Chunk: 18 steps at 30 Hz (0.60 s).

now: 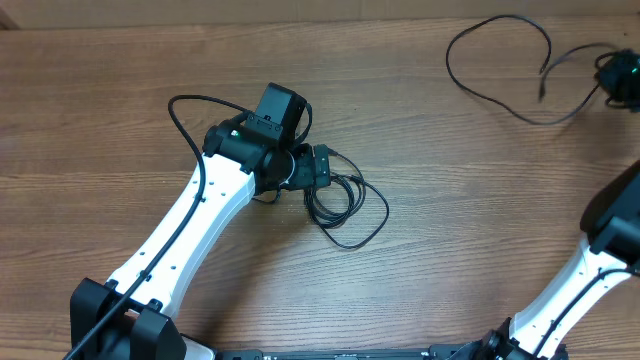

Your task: Untangle cables

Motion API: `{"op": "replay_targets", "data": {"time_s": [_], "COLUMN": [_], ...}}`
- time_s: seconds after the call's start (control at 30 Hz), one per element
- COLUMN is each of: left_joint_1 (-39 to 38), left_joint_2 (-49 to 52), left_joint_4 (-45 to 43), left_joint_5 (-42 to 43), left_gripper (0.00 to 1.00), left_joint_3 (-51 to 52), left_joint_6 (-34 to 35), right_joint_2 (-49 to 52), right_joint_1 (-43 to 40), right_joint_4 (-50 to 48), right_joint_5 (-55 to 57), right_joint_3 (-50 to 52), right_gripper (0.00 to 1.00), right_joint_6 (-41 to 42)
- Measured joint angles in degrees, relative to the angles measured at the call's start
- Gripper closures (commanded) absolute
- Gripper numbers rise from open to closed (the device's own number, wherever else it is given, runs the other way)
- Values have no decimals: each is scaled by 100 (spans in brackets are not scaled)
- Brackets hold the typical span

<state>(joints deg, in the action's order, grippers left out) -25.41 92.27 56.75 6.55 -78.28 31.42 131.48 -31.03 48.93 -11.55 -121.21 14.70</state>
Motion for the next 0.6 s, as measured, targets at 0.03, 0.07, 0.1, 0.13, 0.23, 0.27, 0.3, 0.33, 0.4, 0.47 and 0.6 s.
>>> {"op": "replay_targets", "data": {"time_s": [0.03,0.07,0.1,0.13,0.23,0.27,0.3,0.33,0.4,0.47,0.6], "left_joint_1": [0,0,0,0,0,0,0,0,0,0,0], "left_joint_2": [0,0,0,0,0,0,0,0,0,0,0], "left_joint_4": [0,2,2,0,0,2,0,0,2,0,2], "left_joint_5": [0,0,0,2,0,2,0,0,0,0,2], "left_gripper": [1,0,0,0,0,1,1,1,1,1,0], "left_joint_3": [0,0,0,0,0,0,0,0,0,0,0], "left_joint_6": [0,0,0,0,0,0,0,0,0,0,0], "right_joint_2": [-103,-229,-334,-437,-774,-833,-885,-925,-951,-951,-951], "right_joint_1": [-2,-2,0,-2,-2,-2,-2,-2,0,22,192], "right_joint_4": [-2,-17,-48,-70,-199,-229,-286,-337,-435,-496,-584], "right_joint_5": [-70,-188,-293,-393,-820,-920,-1062,-1211,-1543,-1867,-2151], "right_joint_3": [-4,-33,-46,-63,-94,-94,-94,-94,-96,-101,-101], "right_gripper": [96,96,96,96,96,96,96,96,96,96,96], "right_joint_6": [-20,-55,-96,-127,-192,-203,-219,-232,-247,-289,-721]}}
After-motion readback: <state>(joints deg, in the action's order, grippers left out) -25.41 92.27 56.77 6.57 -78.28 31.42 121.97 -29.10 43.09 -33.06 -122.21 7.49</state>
